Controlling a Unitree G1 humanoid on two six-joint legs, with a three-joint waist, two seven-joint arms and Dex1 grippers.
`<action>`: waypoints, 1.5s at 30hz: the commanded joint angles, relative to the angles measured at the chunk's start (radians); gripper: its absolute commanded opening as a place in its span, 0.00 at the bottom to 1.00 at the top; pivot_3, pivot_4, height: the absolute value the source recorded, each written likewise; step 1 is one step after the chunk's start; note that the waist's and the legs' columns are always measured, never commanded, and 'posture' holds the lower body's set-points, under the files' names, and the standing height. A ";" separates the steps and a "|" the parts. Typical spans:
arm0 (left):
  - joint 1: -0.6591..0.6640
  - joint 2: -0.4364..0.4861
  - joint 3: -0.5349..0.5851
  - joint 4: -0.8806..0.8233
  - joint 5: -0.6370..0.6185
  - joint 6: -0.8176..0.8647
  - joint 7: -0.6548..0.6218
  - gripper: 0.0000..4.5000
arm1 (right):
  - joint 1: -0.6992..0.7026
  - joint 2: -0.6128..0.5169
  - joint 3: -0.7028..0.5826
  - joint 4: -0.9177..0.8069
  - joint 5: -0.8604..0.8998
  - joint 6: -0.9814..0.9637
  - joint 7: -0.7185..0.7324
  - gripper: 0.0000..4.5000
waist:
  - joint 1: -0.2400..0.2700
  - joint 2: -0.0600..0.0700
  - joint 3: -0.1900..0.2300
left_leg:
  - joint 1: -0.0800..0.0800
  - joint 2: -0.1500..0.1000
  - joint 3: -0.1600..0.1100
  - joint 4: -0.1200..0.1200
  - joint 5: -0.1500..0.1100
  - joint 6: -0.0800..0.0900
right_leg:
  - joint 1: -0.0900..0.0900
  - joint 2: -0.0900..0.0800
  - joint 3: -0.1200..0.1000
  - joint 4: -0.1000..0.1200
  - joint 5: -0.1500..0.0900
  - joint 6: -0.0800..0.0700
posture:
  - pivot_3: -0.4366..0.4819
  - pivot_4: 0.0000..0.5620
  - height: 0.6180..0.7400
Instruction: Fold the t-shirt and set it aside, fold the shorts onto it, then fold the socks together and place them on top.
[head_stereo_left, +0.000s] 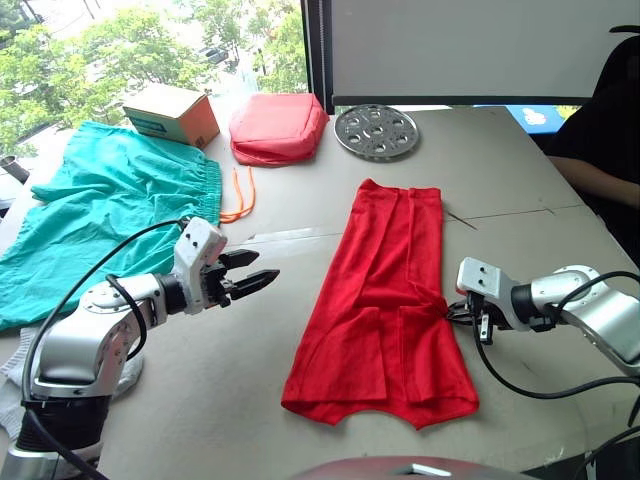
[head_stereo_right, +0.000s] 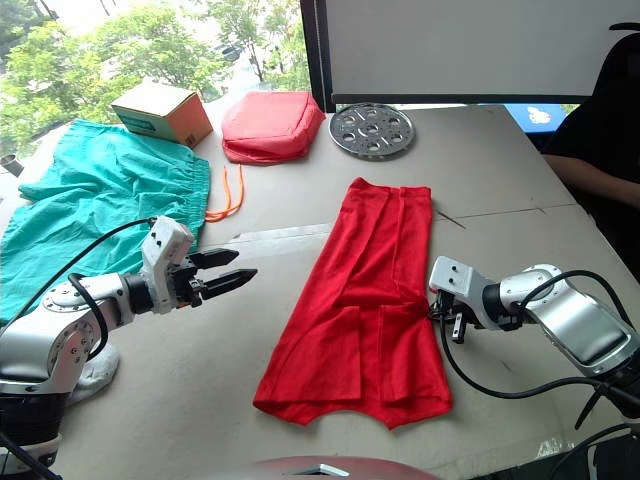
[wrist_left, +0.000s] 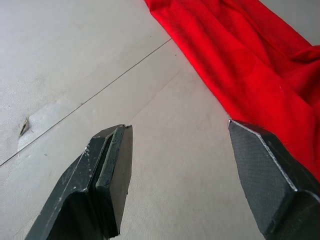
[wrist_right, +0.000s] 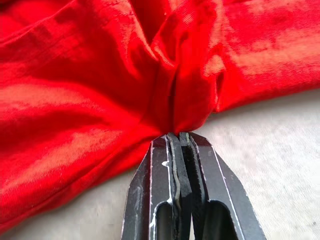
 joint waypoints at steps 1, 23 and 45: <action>-0.023 -0.017 0.021 -0.038 -0.042 0.041 0.019 0.73 | 0.077 -0.063 0.022 -0.002 -0.067 0.007 0.023 0.01 | 0.007 0.000 0.000 | 0.000 0.000 0.000 0.000 0.000 0.000 | 0.000 0.000 0.000 0.000 0.000 0.000 | 0.48 0.27 1.00; -0.626 -0.474 -0.302 0.525 0.249 0.010 0.403 0.73 | 0.341 0.370 -0.618 -0.170 0.114 -0.471 -0.187 0.92 | 0.001 -0.004 -0.002 | 0.000 -0.006 -0.004 0.001 0.001 -0.001 | 0.003 0.002 -0.001 0.002 0.003 0.004 | 0.48 0.27 1.00; -1.064 -0.710 -0.303 1.459 0.534 -0.489 0.478 0.37 | 0.497 0.483 -0.607 -0.281 0.029 -0.579 -0.293 0.92 | -0.001 -0.004 -0.002 | -0.001 -0.008 -0.004 0.001 0.001 0.000 | 0.003 0.001 -0.001 0.003 0.003 0.004 | 0.48 0.27 1.00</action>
